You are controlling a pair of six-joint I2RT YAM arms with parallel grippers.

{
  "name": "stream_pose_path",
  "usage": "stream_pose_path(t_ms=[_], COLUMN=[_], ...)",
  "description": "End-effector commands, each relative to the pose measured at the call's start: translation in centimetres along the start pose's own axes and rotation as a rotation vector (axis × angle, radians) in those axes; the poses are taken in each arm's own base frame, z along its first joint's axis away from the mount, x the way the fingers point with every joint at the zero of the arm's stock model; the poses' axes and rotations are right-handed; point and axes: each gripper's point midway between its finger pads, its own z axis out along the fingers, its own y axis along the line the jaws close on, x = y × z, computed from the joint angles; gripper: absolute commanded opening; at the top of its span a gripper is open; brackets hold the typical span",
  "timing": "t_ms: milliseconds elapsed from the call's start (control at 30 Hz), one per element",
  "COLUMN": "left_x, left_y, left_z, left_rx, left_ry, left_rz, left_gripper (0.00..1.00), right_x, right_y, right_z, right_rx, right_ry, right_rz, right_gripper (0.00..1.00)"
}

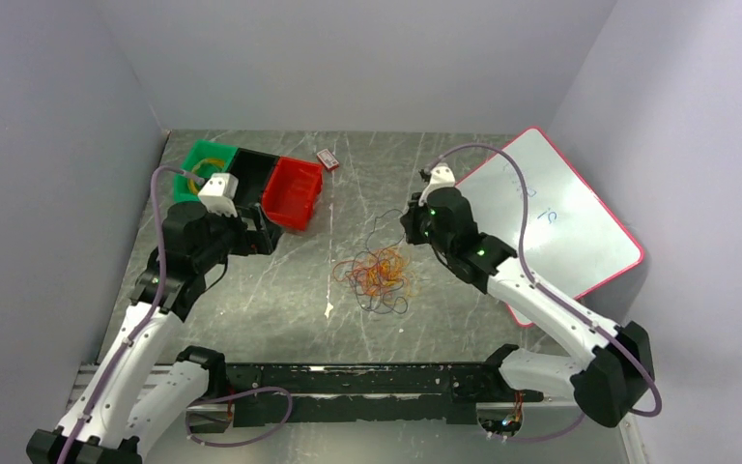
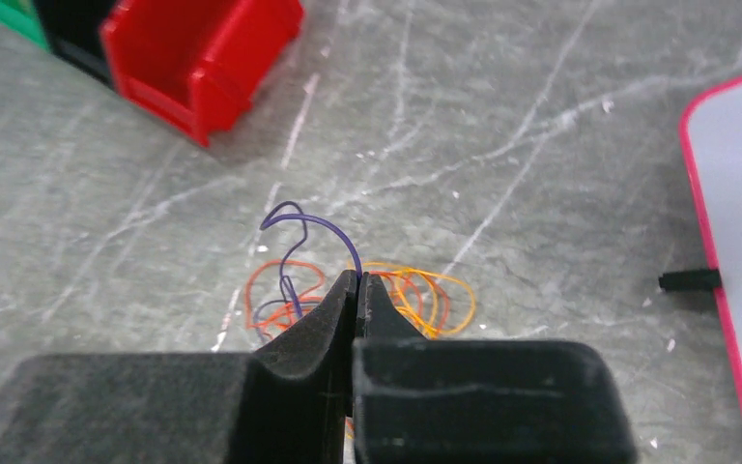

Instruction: Untangle the cables

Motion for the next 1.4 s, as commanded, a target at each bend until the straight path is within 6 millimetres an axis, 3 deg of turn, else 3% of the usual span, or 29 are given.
stream_pose_path(t_ms=[0, 233, 400, 567, 833, 1067, 1367], left_x=[-2.3, -4.1, -4.9, -4.4, -2.4, -1.1, -1.0], left_y=[-3.8, -7.2, -10.6, -14.5, -18.6, -21.8, -24.9], left_z=[-0.5, 0.2, 0.8, 1.5, 3.2, 5.6, 7.6], left_rx=[0.21, 0.4, 0.506, 0.628, 0.684, 0.663, 0.719], left_ry=[-0.125, -0.181, -0.215, -0.237, -0.263, -0.252, -0.266], left_rz=[0.022, 0.001, 0.049, 0.064, 0.089, 0.154, 0.151], left_gripper=[0.99, 0.99, 0.99, 0.99, 0.99, 0.96, 0.95], right_x=[-3.2, -7.4, -9.9, -12.1, -13.7, -14.3, -14.5], right_y=[2.4, 5.9, 6.7, 7.0, 7.4, 8.6, 9.0], right_z=[-2.3, -6.1, -8.2, -9.2, -9.7, -10.1, -10.9], right_rx=[-0.127, -0.32, -0.357, -0.352, -0.372, -0.432, -0.464], right_ry=[-0.078, -0.15, -0.214, -0.249, -0.312, -0.311, -0.316], right_rz=[-0.027, -0.08, -0.038, 0.056, 0.297, 0.308, 0.314], right_gripper=[0.0, 0.0, 0.0, 0.0, 0.0, 0.0, 0.0])
